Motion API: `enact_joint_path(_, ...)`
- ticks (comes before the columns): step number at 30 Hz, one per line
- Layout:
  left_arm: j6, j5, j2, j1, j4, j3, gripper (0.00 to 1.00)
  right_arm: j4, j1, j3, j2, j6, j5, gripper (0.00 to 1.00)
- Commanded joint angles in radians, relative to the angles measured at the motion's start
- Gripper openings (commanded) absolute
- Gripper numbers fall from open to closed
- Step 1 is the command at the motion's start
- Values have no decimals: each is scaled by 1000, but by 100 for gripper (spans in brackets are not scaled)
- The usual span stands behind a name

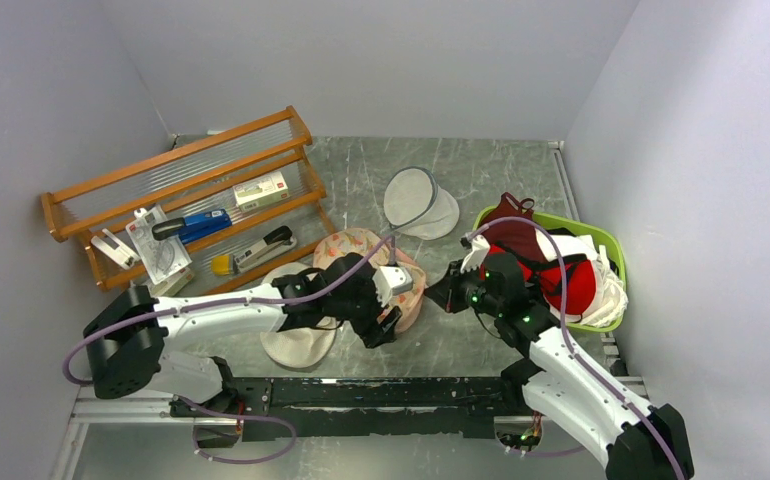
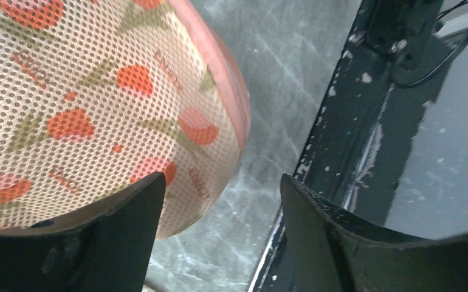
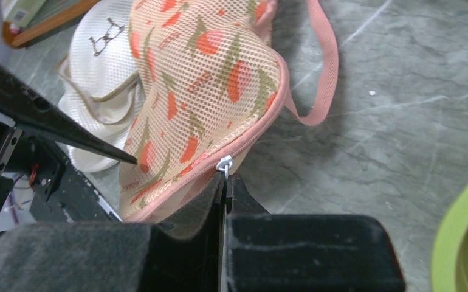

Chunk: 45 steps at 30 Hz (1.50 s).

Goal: Unzip the laundry bag and remove the bra

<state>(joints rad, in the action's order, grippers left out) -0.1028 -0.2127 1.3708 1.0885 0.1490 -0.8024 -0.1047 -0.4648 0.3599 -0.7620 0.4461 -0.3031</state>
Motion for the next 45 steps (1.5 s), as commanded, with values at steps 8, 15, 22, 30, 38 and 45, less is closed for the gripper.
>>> enact_joint_path(8, -291, 109, 68, 13, -25, -175, 73, 107, -10, -16, 12, 13, -190, 0)
enact_joint_path(15, -285, 173, 155, 14, 7, -257, 53, 80, -47, 2, 16, 1, -193, 0)
enact_joint_path(22, -259, 171, 142, 16, 2, -241, 29, 68, -60, 1, 19, -18, -188, 0)
enact_joint_path(30, -173, 174, 101, 33, 63, -197, 7, 52, -60, 27, -53, -33, -129, 0)
enact_joint_path(38, -115, 200, 5, 69, 99, -120, 7, 22, -60, 63, -158, -20, 23, 0)
enact_joint_path(45, -133, 138, -79, 111, 17, 1, 7, 130, -56, 59, -282, -30, 81, 0)
